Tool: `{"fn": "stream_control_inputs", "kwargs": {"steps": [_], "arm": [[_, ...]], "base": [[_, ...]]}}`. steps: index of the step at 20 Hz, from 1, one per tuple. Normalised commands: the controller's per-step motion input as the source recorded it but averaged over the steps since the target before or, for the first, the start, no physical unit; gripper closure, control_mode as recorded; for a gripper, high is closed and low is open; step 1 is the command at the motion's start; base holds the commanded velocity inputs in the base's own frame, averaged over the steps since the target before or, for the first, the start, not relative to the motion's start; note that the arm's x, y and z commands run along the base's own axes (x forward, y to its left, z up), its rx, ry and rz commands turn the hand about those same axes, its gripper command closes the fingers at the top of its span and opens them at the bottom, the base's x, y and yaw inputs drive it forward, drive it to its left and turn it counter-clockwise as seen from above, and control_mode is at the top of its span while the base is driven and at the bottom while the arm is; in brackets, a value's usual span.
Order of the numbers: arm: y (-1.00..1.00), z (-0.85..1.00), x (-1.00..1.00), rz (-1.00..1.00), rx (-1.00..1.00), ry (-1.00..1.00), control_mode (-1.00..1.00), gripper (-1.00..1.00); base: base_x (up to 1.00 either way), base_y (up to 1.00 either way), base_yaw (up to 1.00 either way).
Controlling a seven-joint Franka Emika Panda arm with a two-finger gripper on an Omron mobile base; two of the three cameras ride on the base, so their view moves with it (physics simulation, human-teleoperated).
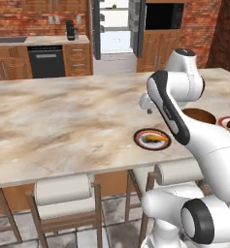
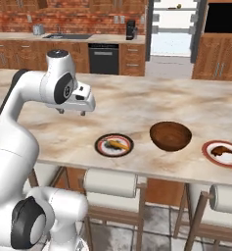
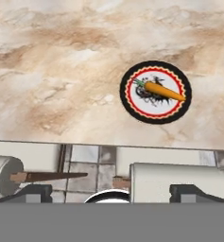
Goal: Pick the chicken drumstick and carrot from their plates and place them in the bowl. Then put the bowl in the fridge.
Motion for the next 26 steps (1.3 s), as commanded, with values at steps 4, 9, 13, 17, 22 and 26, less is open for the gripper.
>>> {"fn": "stream_control_inputs", "kwargs": {"steps": [4,9,13,17,22,26], "arm": [[0.00,0.00,0.00,0.00,0.00,0.00,1.00,-1.00],[0.00,0.00,0.00,0.00,0.00,0.00,1.00,-1.00],[0.00,0.00,0.00,0.00,0.00,0.00,1.00,-1.00],[0.00,0.00,0.00,0.00,0.00,0.00,1.00,-1.00],[0.00,0.00,0.00,0.00,0.00,0.00,1.00,-1.00],[0.00,0.00,0.00,0.00,0.00,0.00,1.00,-1.00]], "base": [[0.10,-0.74,0.00],[0.25,-0.68,0.00],[0.46,-0.57,0.00],[0.67,-0.46,0.00],[0.69,-0.44,0.01],[0.44,-0.15,0.01]]}}
